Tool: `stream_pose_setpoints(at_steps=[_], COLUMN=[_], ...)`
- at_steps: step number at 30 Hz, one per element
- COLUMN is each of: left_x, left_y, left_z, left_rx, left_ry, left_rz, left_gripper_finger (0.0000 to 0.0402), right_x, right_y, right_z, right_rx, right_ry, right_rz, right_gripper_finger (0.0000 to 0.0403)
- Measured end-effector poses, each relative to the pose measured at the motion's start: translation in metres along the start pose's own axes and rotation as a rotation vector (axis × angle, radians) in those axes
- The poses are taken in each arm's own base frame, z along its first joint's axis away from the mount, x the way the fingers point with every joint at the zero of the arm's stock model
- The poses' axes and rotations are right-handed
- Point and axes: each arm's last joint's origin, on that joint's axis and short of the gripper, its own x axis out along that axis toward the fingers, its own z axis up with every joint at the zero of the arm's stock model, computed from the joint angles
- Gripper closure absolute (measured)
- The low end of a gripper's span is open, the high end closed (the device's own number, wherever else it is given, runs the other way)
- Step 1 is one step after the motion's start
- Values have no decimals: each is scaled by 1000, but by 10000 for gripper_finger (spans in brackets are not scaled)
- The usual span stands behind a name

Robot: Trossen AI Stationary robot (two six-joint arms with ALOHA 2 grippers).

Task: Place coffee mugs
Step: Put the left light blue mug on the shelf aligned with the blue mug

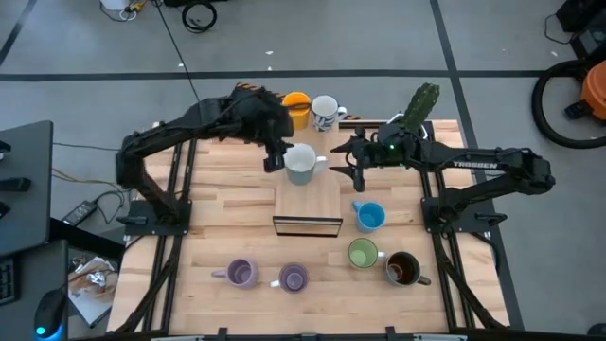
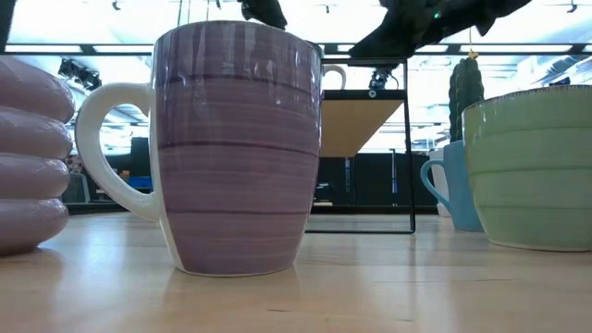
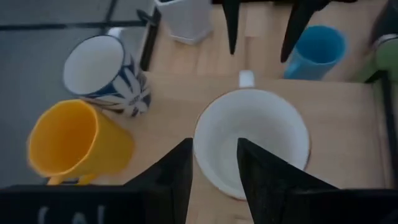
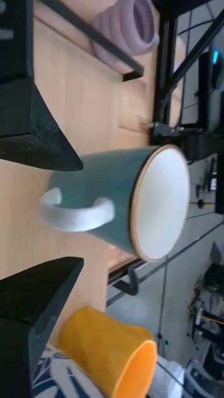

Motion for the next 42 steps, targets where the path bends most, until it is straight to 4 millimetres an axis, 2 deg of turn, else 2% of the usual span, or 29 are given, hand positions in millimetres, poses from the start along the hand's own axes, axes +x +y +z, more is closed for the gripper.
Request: stream_pose_setpoints(at_steps=[6,10,13,19,26,35,42], left_x=[-20,-22,-18,12,35,43,53], left_y=[-12,-19,-26,-41,-55,-76,-92], left_z=[-40,-74,-96,-132,-155,-170,-189], left_rx=[-35,-80,-127,-159,-200,-164,-186], left_ry=[-167,-266,-346,-426,-453,-404,-340], left_rz=[41,52,53,39,10,69,12], left_gripper_finger=[269,269,269,269,269,269,269], right_x=[8,17,25,38,46,45,45], right_y=[-10,-14,-16,-19,-19,-20,-21], right_z=[-2,-8,-12,-17,-20,-18,-16], right_rx=[23,32,33,41,60,55,58], right_ry=[-34,-22,-19,-40,-47,-64,-84], right_rz=[35,42,45,75,100,98,82], right_gripper_finger=[159,159,159,159,187,219,235])
